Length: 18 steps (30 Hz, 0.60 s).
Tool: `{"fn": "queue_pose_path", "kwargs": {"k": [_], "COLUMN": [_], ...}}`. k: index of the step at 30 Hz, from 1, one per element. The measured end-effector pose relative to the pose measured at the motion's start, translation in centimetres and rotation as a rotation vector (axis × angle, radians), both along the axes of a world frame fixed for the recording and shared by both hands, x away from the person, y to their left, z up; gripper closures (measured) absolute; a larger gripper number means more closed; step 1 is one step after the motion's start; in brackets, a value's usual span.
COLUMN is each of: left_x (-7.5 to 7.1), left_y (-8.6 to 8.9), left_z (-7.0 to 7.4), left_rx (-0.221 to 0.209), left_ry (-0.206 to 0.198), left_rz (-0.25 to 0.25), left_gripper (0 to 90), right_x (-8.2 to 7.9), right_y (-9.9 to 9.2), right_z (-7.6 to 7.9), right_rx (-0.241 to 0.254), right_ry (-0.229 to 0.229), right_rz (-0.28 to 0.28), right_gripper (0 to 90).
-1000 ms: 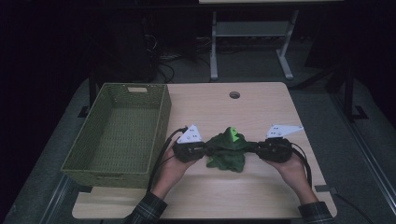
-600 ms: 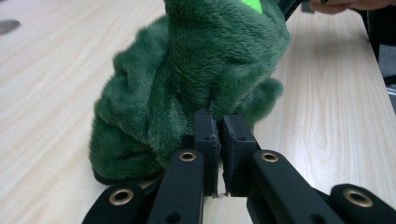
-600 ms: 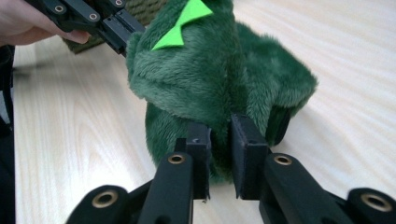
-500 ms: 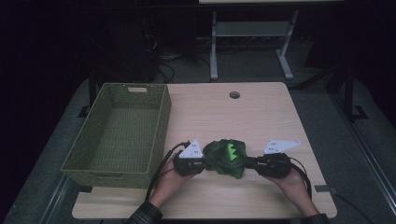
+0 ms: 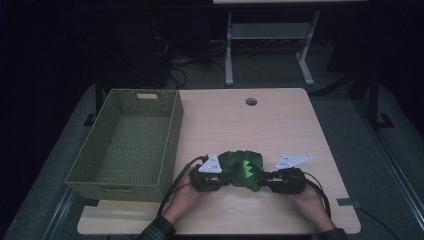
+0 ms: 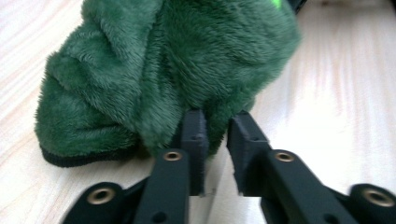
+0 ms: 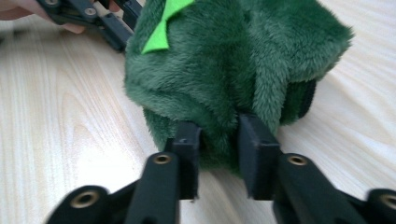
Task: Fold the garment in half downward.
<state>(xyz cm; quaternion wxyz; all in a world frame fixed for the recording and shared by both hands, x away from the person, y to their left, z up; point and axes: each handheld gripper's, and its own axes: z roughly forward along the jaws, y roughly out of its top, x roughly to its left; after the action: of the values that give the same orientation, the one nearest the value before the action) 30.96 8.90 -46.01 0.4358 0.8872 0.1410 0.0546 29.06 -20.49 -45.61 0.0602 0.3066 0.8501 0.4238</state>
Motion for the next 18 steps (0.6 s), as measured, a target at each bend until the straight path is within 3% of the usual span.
{"fn": "queue_pose_path", "kwargs": {"k": [4, 11, 15, 18], "left_x": [-0.6, -1.9, -1.9, -1.2], "left_y": [0.4, 1.3, 1.8, 1.6], "left_z": [0.5, 1.8, 3.1, 4.5], "left_rx": [-0.005, -0.057, -0.083, -0.102], "left_ry": [-0.010, -0.010, -0.026, -0.036], "left_rz": [0.002, 0.014, 0.029, 0.041], "left_gripper": [69.9, 66.9, 70.6, 73.8], "right_x": [-1.0, -2.7, -3.1, -2.4], "right_y": [-0.9, -1.8, -2.2, -2.8], "right_z": [0.7, 2.0, 2.7, 3.4], "right_rx": [0.023, 0.061, 0.077, 0.103], "right_ry": [-0.028, -0.058, -0.077, -0.075], "right_rz": [-0.016, -0.028, -0.028, -0.064], "right_gripper": [58.7, 52.3, 56.7, 69.1]}}
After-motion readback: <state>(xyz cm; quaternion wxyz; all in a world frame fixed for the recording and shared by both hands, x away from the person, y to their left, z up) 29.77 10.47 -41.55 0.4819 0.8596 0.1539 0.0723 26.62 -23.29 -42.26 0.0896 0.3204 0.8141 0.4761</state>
